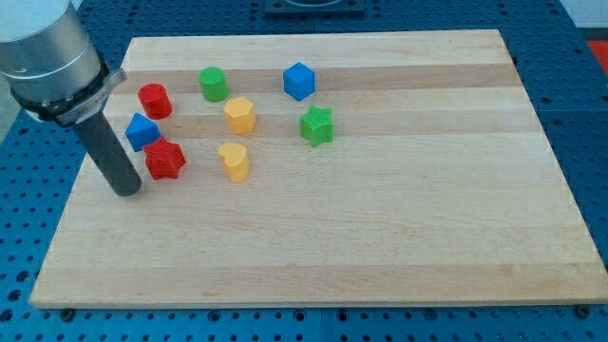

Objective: Slide the red star towards the yellow hexagon

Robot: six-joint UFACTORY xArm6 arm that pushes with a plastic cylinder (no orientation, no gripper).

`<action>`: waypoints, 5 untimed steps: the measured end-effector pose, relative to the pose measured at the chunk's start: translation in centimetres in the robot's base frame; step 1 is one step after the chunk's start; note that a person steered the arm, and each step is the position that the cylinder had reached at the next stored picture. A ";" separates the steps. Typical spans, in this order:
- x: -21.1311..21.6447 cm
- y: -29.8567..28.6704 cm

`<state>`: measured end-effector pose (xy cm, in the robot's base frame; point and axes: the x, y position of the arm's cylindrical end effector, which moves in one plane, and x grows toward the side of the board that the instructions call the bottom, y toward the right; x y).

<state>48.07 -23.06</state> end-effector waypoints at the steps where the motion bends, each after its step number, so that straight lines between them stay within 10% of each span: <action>1: 0.0 0.0; 5: -4.7 4.6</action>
